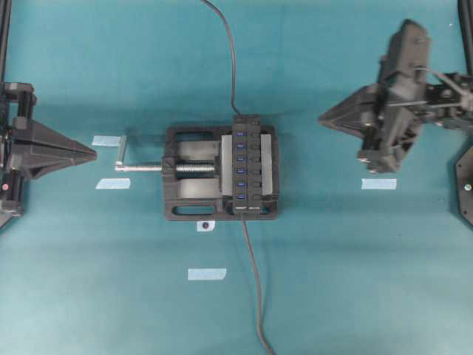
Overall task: Insert the USB into the front port of the fixed hub.
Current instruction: 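Move the right gripper over the black USB plug at the hub end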
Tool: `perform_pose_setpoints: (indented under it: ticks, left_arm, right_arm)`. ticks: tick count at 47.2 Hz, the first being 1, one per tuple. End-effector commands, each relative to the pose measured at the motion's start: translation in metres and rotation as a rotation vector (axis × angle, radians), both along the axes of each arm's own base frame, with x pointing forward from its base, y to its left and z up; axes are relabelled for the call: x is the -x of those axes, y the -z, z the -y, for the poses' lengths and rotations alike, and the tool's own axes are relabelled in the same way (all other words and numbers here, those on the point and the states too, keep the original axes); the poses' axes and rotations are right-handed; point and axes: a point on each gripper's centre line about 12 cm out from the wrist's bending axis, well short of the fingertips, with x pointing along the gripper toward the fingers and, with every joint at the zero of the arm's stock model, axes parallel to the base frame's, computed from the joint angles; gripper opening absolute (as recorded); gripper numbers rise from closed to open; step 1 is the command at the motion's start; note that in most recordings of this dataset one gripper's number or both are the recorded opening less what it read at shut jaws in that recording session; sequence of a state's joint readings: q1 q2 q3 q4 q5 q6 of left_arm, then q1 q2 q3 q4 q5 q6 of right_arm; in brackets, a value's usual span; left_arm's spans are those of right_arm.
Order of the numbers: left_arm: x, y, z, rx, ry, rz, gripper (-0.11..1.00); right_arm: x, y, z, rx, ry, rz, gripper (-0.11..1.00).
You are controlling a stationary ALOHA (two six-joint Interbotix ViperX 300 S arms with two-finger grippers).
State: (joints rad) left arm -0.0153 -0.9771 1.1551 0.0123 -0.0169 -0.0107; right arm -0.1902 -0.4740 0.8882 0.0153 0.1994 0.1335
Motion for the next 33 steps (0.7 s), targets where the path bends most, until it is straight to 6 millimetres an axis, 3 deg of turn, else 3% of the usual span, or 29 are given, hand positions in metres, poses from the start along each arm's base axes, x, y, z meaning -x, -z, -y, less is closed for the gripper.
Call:
perform_pose_setpoints:
  ticks: [1,16,33]
  left_arm:
    - [-0.002,-0.011,0.000,-0.003,0.002,0.029,0.00]
    - [-0.002,-0.008,0.000,-0.002,0.000,-0.002,0.00]
    - [-0.001,-0.005,0.000,0.000,0.001,-0.017,0.00]
  right_arm:
    - [-0.012,-0.009,0.004,0.034,-0.014,0.014,-0.05]
    - [-0.042,0.007,0.018,0.057,-0.017,-0.046,-0.05]
    - [-0.063,0.027,0.026,0.068,-0.023,-0.086,-0.05]
